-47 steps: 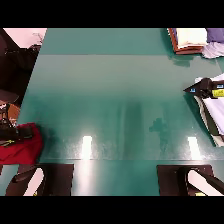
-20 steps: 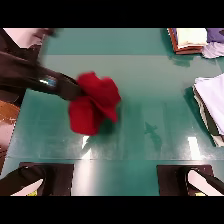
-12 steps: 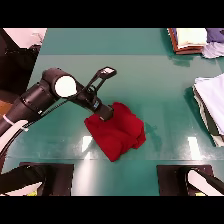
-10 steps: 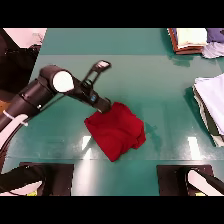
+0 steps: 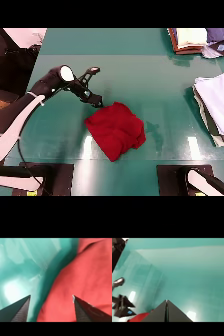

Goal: Fold the shirts.

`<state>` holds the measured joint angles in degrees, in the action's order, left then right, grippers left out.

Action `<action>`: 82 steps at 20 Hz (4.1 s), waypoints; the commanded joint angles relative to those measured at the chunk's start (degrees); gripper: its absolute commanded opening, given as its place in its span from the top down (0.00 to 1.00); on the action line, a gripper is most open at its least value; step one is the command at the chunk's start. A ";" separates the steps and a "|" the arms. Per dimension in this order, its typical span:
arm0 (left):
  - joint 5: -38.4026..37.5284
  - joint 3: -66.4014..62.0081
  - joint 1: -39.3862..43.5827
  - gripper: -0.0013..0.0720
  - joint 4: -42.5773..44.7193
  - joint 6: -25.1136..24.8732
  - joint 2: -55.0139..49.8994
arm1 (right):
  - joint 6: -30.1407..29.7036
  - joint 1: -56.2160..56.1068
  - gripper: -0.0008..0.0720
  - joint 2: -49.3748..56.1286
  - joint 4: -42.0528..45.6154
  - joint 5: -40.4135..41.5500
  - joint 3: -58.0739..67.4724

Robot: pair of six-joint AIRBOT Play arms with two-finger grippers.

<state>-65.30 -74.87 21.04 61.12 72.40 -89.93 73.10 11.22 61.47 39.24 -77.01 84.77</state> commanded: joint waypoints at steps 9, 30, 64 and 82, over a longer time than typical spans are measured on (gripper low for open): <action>0.11 0.00 0.02 0.95 -6.23 -5.44 -5.60 | -0.04 -0.04 0.96 -0.02 0.00 0.11 -14.23; -3.32 -6.14 -9.05 0.95 0.26 -3.39 7.85 | -4.98 -38.03 0.41 28.57 -3.30 20.94 -29.18; -11.39 -27.30 -9.05 0.95 2.73 1.75 30.08 | 10.08 -19.10 0.96 4.66 29.51 -13.46 21.64; 21.14 -5.14 -9.07 0.52 2.10 -2.21 2.25 | 10.51 -18.97 0.96 38.32 29.77 2.86 21.68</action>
<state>-47.64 -80.16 11.97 63.00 70.15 -86.96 83.48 -7.77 98.65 69.25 -78.89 106.37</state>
